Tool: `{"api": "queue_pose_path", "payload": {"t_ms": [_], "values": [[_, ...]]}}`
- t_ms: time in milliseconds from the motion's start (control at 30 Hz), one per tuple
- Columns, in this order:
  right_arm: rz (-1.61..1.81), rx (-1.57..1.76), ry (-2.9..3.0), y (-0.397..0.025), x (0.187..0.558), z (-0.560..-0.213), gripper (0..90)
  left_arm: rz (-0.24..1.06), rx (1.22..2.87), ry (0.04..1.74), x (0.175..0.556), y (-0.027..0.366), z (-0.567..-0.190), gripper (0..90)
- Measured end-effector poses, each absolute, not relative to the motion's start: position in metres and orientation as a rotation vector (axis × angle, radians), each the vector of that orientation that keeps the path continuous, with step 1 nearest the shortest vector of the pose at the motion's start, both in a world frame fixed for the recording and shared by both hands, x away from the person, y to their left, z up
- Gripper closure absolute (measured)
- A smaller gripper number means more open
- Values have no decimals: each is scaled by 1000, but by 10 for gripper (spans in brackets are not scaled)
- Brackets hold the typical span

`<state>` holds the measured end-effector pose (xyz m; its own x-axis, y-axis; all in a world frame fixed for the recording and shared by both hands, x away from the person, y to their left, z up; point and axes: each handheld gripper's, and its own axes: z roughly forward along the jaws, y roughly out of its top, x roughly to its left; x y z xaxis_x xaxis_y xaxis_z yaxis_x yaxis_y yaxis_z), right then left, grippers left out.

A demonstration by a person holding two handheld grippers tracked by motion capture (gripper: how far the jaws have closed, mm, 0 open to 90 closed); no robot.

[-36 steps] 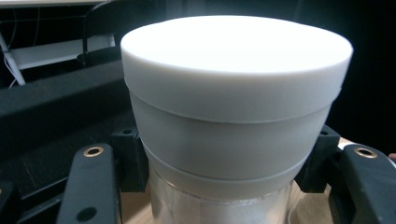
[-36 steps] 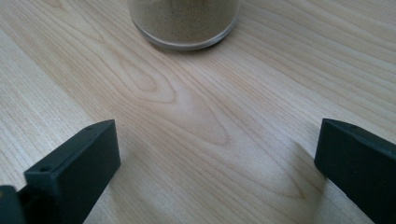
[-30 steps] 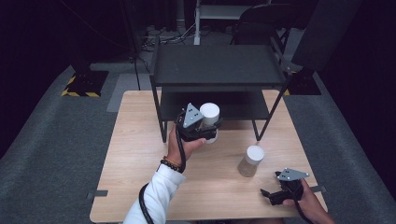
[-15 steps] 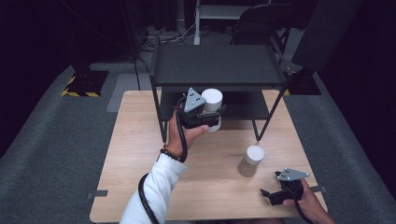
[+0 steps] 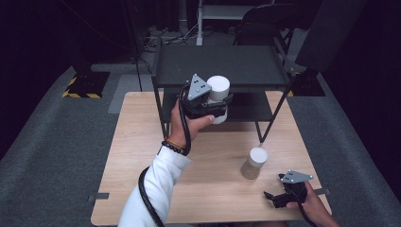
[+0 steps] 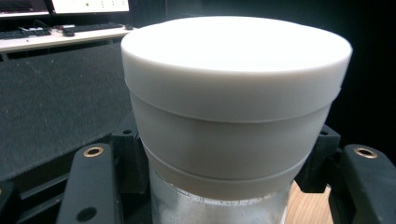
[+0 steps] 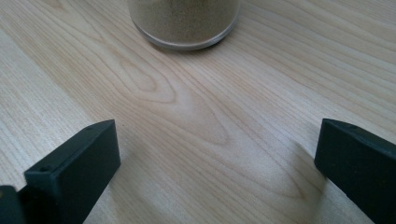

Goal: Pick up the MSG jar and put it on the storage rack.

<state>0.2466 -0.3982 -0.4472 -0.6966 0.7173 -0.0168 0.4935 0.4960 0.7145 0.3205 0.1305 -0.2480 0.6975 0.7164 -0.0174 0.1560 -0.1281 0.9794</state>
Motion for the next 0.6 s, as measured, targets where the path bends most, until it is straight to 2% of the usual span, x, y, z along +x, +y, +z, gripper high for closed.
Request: {"api": "queue_pose_path", "payload": {"t_ms": [600], "values": [[1013,1018,2432,-398,247,-447,0,561,1634,684,328,130,-209,350]]}}
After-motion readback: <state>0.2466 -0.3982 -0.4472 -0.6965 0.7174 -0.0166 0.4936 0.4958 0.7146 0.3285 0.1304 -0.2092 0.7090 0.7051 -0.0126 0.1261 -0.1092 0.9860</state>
